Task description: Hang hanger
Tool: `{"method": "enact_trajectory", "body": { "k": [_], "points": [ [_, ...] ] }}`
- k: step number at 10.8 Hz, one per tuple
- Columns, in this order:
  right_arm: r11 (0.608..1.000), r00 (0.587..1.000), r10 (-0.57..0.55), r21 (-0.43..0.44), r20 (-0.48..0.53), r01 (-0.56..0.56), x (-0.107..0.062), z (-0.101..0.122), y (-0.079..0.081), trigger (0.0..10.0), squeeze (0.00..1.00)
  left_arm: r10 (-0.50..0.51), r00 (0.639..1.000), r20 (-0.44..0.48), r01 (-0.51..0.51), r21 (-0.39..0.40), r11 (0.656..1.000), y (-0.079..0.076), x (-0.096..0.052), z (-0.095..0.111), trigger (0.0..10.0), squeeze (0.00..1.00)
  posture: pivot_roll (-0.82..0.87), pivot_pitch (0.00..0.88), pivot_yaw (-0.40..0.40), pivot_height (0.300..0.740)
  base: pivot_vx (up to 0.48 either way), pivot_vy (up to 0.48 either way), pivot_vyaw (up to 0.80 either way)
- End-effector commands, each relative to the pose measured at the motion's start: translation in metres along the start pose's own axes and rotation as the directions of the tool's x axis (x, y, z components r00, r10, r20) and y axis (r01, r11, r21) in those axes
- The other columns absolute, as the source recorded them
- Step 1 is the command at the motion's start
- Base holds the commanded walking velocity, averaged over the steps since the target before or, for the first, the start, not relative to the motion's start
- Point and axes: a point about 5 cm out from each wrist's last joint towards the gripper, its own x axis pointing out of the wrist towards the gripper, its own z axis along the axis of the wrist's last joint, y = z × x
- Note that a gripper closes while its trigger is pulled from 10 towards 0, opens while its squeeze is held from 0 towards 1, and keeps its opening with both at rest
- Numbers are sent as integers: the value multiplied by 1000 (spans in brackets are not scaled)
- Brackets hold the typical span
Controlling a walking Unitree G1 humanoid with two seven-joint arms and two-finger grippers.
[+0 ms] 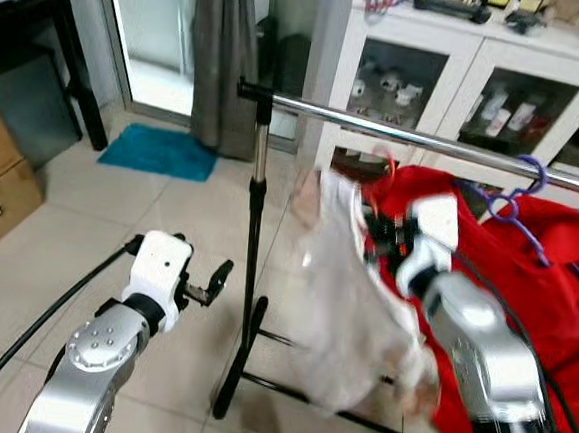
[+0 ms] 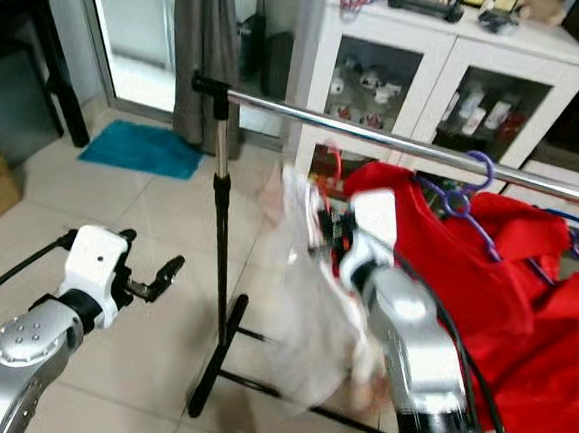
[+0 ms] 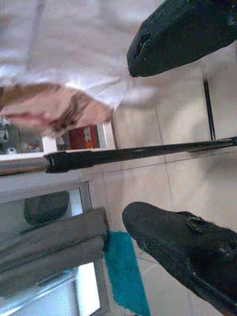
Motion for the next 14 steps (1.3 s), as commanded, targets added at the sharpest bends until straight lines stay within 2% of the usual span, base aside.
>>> {"method": "enact_trajectory", "body": {
  "k": [1, 3, 4, 6, 9, 10, 13, 14],
  "points": [
    [1000, 999, -12, 17, 34, 12, 7, 13, -2, 10000, 0, -25, 999, 23, 25, 22, 999, -3, 2, 6, 10000, 0, 122, 0, -50, 740, 0, 0, 0],
    [999, 999, -39, 18, 30, 38, 40, 33, 3, 10000, 0, -57, 998, 38, 55, 49, 997, -2, 5, 12, 10000, 0, 119, 0, -47, 740, 0, 0, 0],
    [998, 998, -59, 12, 4, 59, 46, 35, 2, 10000, 0, -73, 997, 41, 70, 53, 996, -3, 5, 13, 10000, 0, 120, 0, -48, 740, 0, 0, 0],
    [994, 990, -99, 35, -105, 103, 75, 37, 2, 10000, 0, -139, 990, 33, 136, 91, 987, -5, 2, 17, 10000, 0, 128, 0, -55, 740, 0, 0, 0],
    [996, 978, -57, 52, -203, 69, 95, 35, 19, 10000, 0, -196, 980, 40, 193, 73, 979, -9, -1, 20, 10000, 0, 138, 0, -61, 740, 0, 0, 0],
    [996, 975, -57, 55, -214, 71, 97, 34, 20, 10000, 0, -199, 979, 43, 196, 72, 978, -9, -1, 20, 10000, 0, 141, 0, -63, 740, 0, 0, 0],
    [994, 978, -42, 94, -205, 62, 106, 40, 25, 10000, 0, -212, 977, 30, 209, 76, 975, -9, -1, 21, 10000, 0, 141, 0, -57, 740, 0, 0, 0],
    [992, 983, 24, 123, -180, -1, 104, 39, 29, 10000, 0, -205, 978, 24, 203, 75, 976, -9, 0, 20, 10000, 0, 139, 0, -55, 740, 0, 0, 0]
  ]
}}
